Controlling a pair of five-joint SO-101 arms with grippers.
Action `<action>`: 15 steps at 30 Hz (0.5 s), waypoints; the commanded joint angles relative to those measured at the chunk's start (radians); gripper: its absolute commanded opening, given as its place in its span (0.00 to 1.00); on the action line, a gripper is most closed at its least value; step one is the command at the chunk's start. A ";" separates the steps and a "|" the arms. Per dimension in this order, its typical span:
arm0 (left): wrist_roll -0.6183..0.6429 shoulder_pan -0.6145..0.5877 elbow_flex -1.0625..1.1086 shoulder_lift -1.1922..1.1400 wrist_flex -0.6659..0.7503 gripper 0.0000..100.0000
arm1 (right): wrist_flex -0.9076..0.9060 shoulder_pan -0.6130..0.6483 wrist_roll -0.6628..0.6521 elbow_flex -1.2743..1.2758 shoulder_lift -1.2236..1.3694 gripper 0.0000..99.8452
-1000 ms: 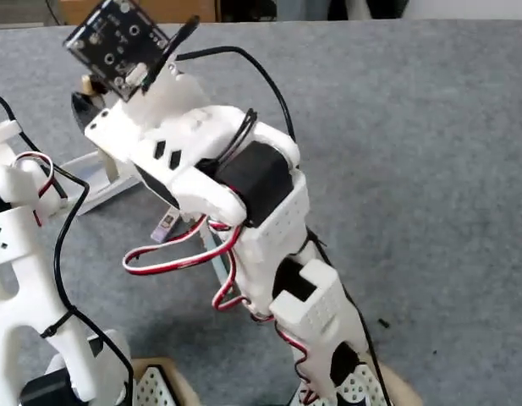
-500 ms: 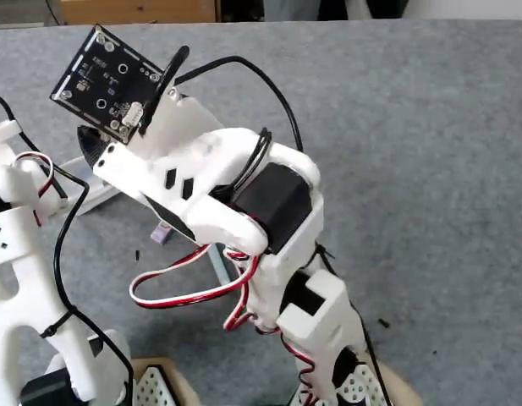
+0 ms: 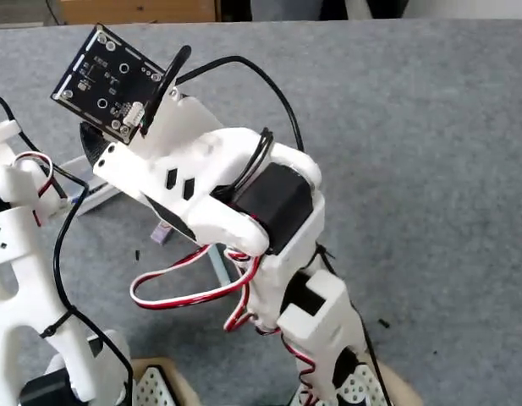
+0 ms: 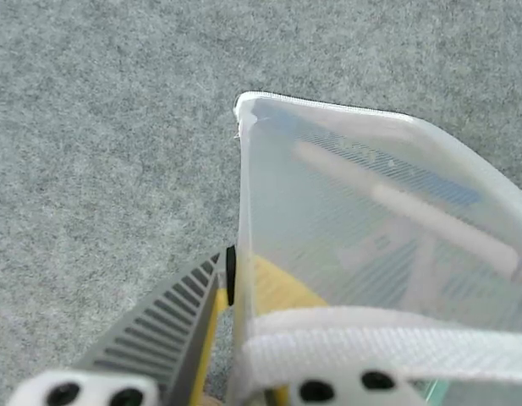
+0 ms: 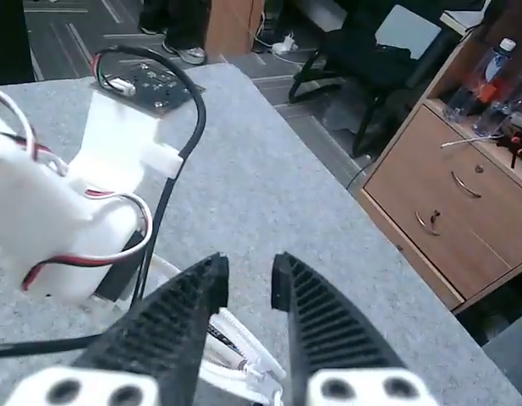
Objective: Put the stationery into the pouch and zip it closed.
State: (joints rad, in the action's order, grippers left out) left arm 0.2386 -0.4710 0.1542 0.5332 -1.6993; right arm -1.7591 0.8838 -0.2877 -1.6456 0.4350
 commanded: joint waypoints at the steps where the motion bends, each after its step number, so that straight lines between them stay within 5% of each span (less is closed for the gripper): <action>1: -0.006 -0.012 -0.005 -0.003 0.012 0.03 | -0.009 0.009 -0.005 -0.019 -0.041 0.10; 15: -0.006 -0.016 -0.005 -0.003 0.012 0.03 | -0.009 -0.440 0.072 0.042 -0.082 0.10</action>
State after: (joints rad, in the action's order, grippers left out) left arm 0.2386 -0.4710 0.1542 0.5332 -1.6993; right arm -1.7591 0.5125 -0.2309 -1.6303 0.4227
